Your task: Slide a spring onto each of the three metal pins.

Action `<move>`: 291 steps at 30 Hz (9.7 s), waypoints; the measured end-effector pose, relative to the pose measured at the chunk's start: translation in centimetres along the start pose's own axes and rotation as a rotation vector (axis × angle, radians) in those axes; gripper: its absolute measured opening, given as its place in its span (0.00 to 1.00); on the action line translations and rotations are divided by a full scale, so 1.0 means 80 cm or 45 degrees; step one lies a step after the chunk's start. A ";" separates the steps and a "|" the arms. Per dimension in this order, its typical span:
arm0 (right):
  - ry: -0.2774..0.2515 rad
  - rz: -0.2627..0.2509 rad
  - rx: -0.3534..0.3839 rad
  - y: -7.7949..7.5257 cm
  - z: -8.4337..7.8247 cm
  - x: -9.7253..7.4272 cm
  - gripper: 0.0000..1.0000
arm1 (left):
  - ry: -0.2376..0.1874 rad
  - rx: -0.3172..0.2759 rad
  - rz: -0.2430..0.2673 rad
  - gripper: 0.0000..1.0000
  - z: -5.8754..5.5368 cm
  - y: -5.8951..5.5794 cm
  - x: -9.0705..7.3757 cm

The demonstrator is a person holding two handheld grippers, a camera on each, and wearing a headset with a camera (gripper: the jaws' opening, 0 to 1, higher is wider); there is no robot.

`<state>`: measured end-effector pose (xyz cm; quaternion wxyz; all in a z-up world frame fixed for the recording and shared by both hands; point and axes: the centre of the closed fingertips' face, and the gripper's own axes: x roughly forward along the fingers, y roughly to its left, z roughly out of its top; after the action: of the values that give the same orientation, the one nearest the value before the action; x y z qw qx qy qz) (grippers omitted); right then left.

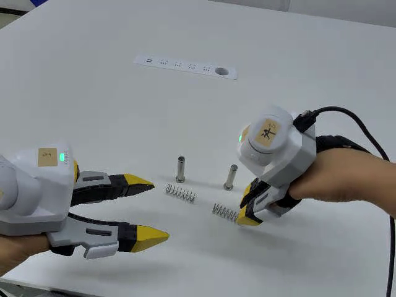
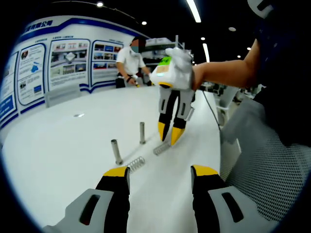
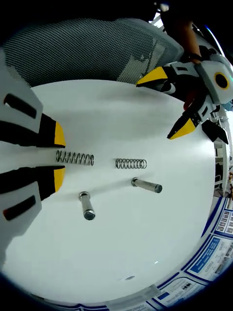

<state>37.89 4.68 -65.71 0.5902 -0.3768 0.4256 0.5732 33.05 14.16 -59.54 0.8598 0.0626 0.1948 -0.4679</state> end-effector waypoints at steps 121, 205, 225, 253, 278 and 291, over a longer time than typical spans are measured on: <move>-0.181 0.049 -0.376 0.080 0.106 -0.089 0.11 | 0.059 0.224 -0.305 0.11 0.040 -0.049 0.061; 0.016 -0.120 -0.240 -0.063 0.060 -0.078 0.12 | -0.007 0.010 0.036 0.49 0.018 0.012 -0.009; 0.065 -0.081 -0.201 -0.064 0.048 -0.041 0.12 | 0.003 0.006 0.038 0.48 0.016 0.014 -0.009; 0.103 -0.074 -0.213 -0.067 0.039 -0.009 0.16 | 0.013 -0.004 0.041 0.48 0.010 0.013 -0.008; -0.044 -0.027 -0.189 -0.016 0.095 0.010 0.18 | 0.026 -0.001 0.056 0.48 0.006 0.015 -0.015; -0.039 -0.022 -0.127 -0.012 0.098 0.039 0.15 | 0.030 0.000 0.053 0.47 0.006 0.016 -0.012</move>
<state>39.33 13.02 -65.90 0.5821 -0.4005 0.3841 0.5944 33.75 15.49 -58.82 0.8669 0.0722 0.2037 -0.4492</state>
